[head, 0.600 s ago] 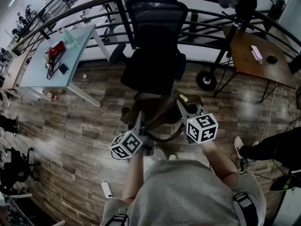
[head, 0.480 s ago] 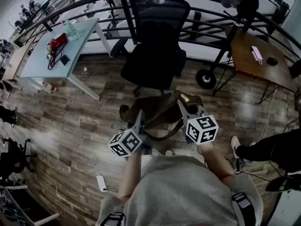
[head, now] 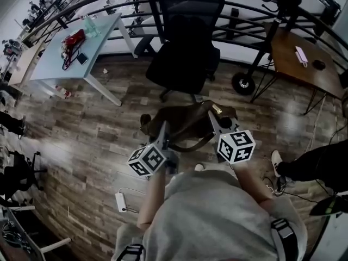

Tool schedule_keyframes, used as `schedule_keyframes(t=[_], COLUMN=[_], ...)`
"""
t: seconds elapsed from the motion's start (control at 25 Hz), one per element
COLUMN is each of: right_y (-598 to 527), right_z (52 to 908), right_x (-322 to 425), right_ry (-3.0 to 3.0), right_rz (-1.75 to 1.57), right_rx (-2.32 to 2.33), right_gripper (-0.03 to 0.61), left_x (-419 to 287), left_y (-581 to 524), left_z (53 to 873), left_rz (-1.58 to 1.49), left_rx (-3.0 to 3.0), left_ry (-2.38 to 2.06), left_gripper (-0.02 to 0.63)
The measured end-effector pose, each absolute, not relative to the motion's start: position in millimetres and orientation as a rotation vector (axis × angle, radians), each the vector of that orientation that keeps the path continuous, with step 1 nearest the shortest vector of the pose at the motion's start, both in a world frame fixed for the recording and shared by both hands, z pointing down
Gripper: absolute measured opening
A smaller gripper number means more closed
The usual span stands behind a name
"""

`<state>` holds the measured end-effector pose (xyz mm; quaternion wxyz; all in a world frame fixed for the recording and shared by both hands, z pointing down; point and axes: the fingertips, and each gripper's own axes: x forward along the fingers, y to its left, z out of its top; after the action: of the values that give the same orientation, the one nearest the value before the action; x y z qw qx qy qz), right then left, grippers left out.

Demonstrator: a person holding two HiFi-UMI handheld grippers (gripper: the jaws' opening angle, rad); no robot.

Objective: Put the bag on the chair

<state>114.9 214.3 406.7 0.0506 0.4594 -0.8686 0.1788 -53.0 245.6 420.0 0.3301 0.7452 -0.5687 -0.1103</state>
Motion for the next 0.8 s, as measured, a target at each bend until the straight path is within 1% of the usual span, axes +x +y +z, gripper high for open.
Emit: schedule_keyframes(t=[0.32,0.8], right_y=[220.8,212.2], right_z=[401.6,404.9], right_x=[111.0,99.6], right_ry=[-2.665,-2.678], right_rz=[0.508,0.549], right_rx=[1.373,1.329], right_gripper=[0.019,0.020], left_x=[-56.5,-66.2], left_y=[254.2,252.3], left_z=[416.3,419.1], left_rz=[-0.310,-0.322], left_rx=[1.952,1.910], left_ry=[-1.518,-1.550], left_gripper=[0.020,0.020])
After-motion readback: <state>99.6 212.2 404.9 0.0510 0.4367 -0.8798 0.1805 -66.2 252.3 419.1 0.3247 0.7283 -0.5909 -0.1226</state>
